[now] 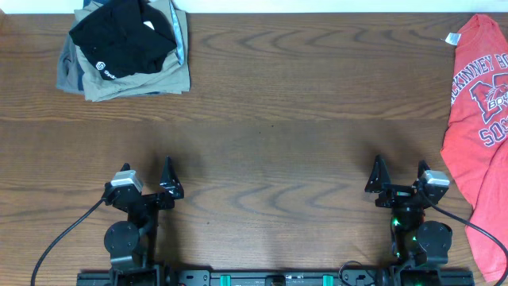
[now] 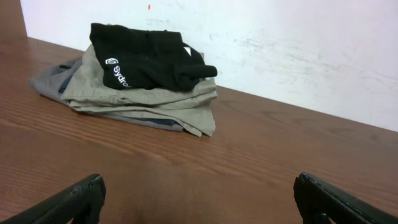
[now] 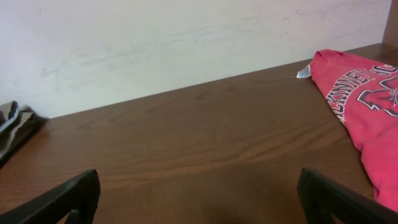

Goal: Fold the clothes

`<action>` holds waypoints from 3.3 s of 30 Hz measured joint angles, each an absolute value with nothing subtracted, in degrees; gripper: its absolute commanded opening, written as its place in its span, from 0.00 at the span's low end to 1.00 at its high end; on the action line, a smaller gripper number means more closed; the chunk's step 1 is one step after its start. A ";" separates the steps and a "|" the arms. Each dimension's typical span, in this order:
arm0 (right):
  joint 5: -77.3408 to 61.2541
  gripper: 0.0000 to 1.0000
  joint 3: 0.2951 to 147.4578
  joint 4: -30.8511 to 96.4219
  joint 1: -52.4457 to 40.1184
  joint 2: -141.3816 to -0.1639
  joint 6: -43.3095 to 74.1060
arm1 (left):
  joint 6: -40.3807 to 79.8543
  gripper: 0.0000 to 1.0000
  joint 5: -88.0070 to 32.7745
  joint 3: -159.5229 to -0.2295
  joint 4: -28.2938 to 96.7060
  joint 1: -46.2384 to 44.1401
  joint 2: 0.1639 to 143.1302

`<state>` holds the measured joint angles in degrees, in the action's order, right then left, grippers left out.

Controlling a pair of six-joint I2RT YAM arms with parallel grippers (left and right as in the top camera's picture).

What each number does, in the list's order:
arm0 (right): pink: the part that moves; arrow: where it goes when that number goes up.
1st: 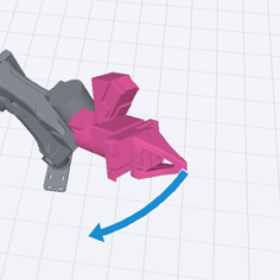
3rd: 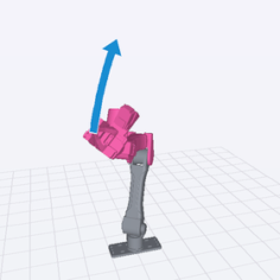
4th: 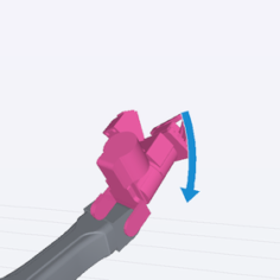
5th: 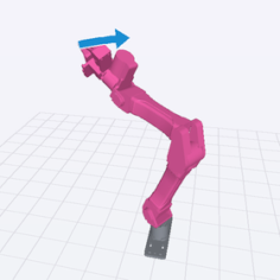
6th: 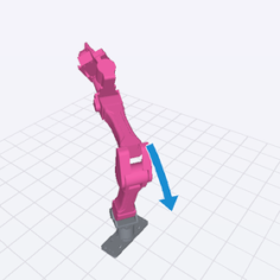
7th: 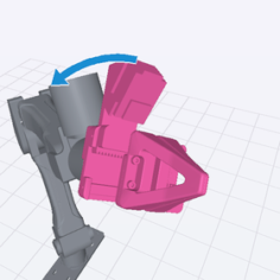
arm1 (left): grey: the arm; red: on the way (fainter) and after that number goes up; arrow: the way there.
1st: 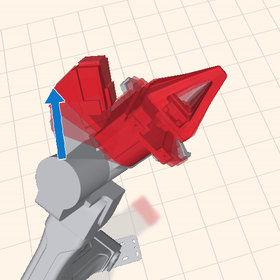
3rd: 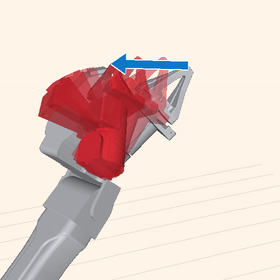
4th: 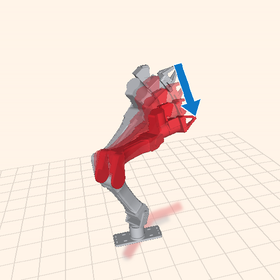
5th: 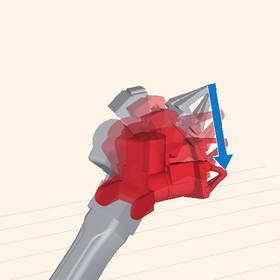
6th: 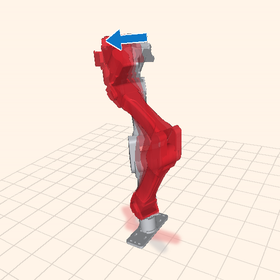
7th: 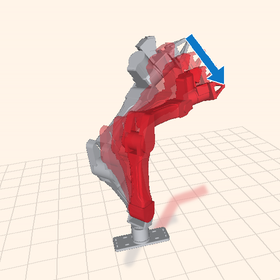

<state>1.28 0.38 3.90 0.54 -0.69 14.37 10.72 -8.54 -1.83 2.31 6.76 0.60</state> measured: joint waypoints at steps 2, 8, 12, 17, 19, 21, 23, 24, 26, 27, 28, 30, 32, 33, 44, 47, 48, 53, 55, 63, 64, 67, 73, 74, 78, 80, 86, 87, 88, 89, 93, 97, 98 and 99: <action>1.28 0.99 0.38 3.90 0.54 -0.67 14.37 | 10.72 0.98 -8.54 -1.83 2.31 6.76 0.60; 1.28 0.99 0.38 3.90 0.54 -0.67 14.37 | 10.72 0.98 -8.54 -1.83 2.33 6.76 0.60; 1.28 0.99 0.38 3.90 0.54 -0.69 14.37 | 10.72 0.98 -8.54 -1.83 2.31 6.76 0.60; 1.28 0.99 0.38 3.90 0.54 -0.69 14.37 | 10.70 0.98 -8.54 -1.83 2.31 6.76 0.60; 1.28 0.99 0.38 3.90 0.54 -0.69 14.37 | 10.72 0.98 -8.54 -1.83 2.31 6.76 0.60; 1.28 0.99 0.38 3.90 0.54 -0.67 14.37 | 10.72 0.98 -8.54 -1.83 2.31 6.76 0.60; 1.28 0.99 0.38 3.90 0.54 -0.67 14.37 | 10.72 0.98 -8.54 -1.83 2.31 6.76 0.60; 1.28 0.99 0.38 3.90 0.54 -0.69 14.37 | 10.72 0.98 -8.54 -1.83 2.31 6.76 0.60; 1.28 0.99 0.38 3.90 0.54 -0.67 14.37 | 10.72 0.98 -8.54 -1.83 2.31 6.76 0.58; 1.28 0.99 0.38 3.90 0.54 -0.69 14.37 | 10.72 0.98 -8.54 -1.83 2.31 6.76 0.60; 1.28 0.99 0.38 3.90 0.54 -0.69 14.37 | 10.72 0.98 -8.54 -1.83 2.31 6.76 0.60; 1.28 0.99 0.38 3.90 0.54 -0.67 14.37 | 10.70 0.98 -8.54 -1.83 2.31 6.76 0.60; 1.28 0.99 0.38 3.90 0.54 -0.67 14.37 | 10.70 0.98 -8.54 -1.83 2.31 6.76 0.60; 1.28 0.99 0.38 3.90 0.54 -0.69 14.37 | 10.72 0.98 -8.54 -1.83 2.31 6.76 0.60; 1.28 0.99 0.38 3.90 0.54 -0.69 14.37 | 10.72 0.98 -8.54 -1.83 2.31 6.76 0.60; 1.28 0.99 0.38 3.90 0.54 -0.67 14.37 | 10.72 0.98 -8.54 -1.83 2.31 6.76 0.60; 1.28 0.99 0.38 3.90 0.54 -0.67 14.37 | 10.70 0.98 -8.54 -1.83 2.31 6.76 0.60; -1.48 0.99 0.38 2.31 0.54 -0.69 18.72 | 10.72 0.98 -8.54 -1.83 2.31 6.76 0.60; -6.55 0.99 0.38 2.61 0.54 -0.69 24.56 | 10.70 0.98 -8.54 -1.83 2.31 6.76 0.60; -24.99 0.99 0.38 0.75 0.54 -0.73 41.41 | 10.72 0.98 -8.54 -1.83 2.31 6.76 0.60; -25.89 0.99 0.38 -0.58 0.54 -0.73 42.15 | 10.72 0.98 -8.54 -1.83 2.31 6.76 0.60; -27.94 0.99 0.38 -6.66 0.54 -0.73 42.89 | 10.70 0.98 -8.54 -1.83 2.31 6.76 0.60; -26.89 0.99 4.23 -4.05 0.54 -2.26 38.85 | 10.72 0.98 -8.54 -1.83 2.31 6.76 0.60; -25.91 0.99 6.04 -1.98 0.54 -3.46 37.52 | 10.72 0.98 -8.54 -1.83 2.33 6.76 0.58; -19.16 0.99 17.50 11.07 0.54 -11.57 30.52 | 10.70 0.98 -8.51 -1.83 2.31 6.76 0.60; -13.58 0.99 24.03 18.85 0.54 -16.91 27.14 | 10.70 0.98 -8.51 -1.83 2.31 6.76 0.60; 10.48 0.99 42.87 38.50 0.89 -38.11 22.02 | 10.70 0.98 -8.51 -1.83 2.31 6.76 0.60; 13.69 0.99 45.63 41.67 1.61 -42.50 22.04 | 10.72 0.98 -8.54 -1.83 2.33 6.76 0.60; 15.59 0.99 47.33 43.31 2.39 -45.45 22.15 | 10.70 0.98 -8.54 -1.83 2.31 6.76 0.58; 17.45 0.99 49.04 44.69 3.60 -48.58 22.46 | 10.72 0.98 -8.51 -1.83 2.33 6.76 0.58; 20.51 0.99 53.67 46.61 10.70 -62.81 24.16 | 10.70 0.98 -8.54 -1.83 2.31 6.76 0.60; 19.70 0.99 54.41 46.65 17.50 -72.82 25.02 | 10.72 0.98 -8.51 -1.83 2.31 6.76 0.60; 19.40 0.99 54.41 46.46 19.16 -74.98 25.10 | 10.70 0.98 -8.54 -1.83 2.31 6.76 0.60; 19.11 0.99 54.41 46.19 20.73 -76.82 25.21 | 10.70 0.98 -8.51 -1.83 2.31 6.76 0.60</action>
<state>19.11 54.41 46.19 20.73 -76.82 25.21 10.70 -8.51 -1.83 2.31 6.76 0.60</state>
